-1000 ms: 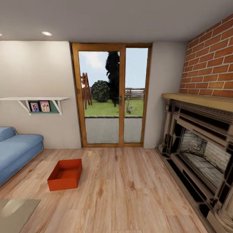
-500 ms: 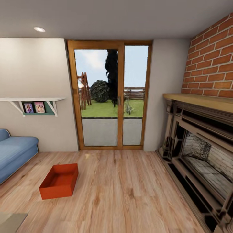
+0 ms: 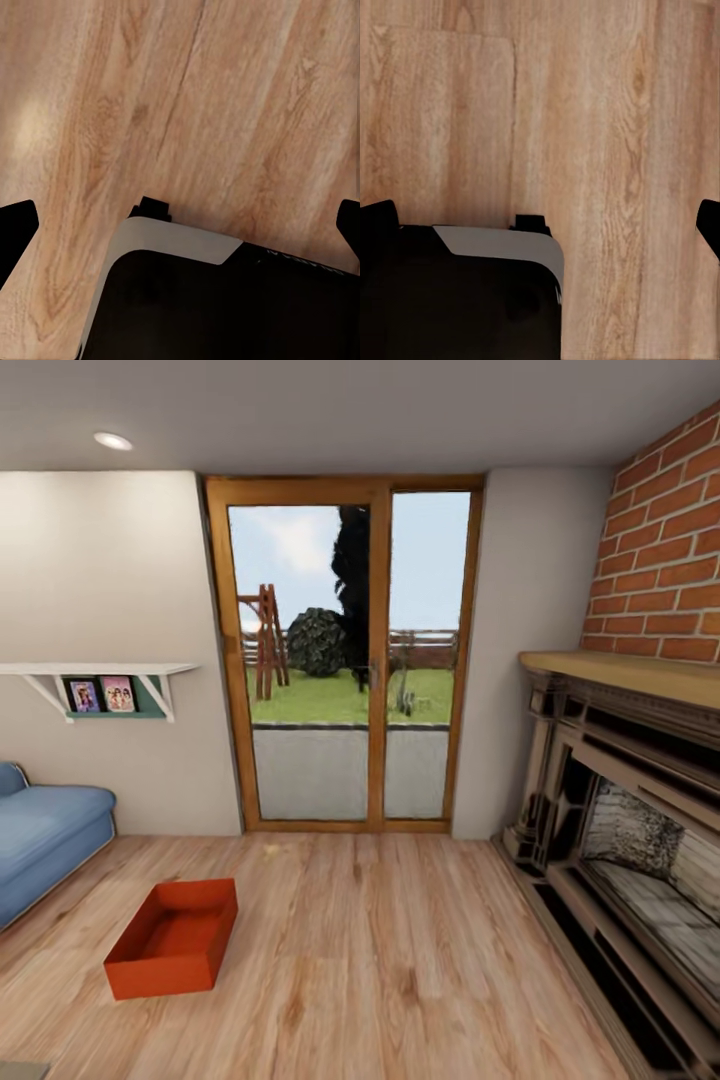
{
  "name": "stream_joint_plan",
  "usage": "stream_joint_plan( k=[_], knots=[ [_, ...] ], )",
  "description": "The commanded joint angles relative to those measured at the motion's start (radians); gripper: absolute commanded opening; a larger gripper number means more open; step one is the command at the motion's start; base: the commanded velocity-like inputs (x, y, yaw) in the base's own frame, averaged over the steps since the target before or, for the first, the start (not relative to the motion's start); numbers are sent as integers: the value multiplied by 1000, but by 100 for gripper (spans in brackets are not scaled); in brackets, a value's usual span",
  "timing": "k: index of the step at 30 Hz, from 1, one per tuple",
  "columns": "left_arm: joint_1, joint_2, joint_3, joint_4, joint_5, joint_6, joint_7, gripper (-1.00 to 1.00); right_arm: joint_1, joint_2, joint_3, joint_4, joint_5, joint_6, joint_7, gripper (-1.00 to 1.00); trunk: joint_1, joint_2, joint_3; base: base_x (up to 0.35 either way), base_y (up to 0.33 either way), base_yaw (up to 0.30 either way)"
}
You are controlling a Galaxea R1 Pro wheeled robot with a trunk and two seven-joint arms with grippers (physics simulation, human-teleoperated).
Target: Move the two storage containers from the living room to the garage. In the garage, place one container on the floor and stack the other container on top of it (either order is fine).
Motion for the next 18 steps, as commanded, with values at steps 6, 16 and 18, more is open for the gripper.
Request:
stream_joint_plan(
  k=[6, 16, 18],
  knots=[
    [-1, 0, -9, 0, 7, -2, 3, 100, -1, 0, -8, 3, 11, -5, -5, 100, 1, -1, 0, 321, -85, 249],
    [-1, 0, -9, 0, 5, -2, 3, 100, -1, 0, -8, 3, 11, -5, -5, 100, 1, -1, 0, 320, -93, 264],
    [-1, 0, -9, 0, 5, -2, 3, 100, -1, 0, -8, 3, 11, -5, -5, 100, 1, -1, 0, 305, -155, 266]
  ],
)
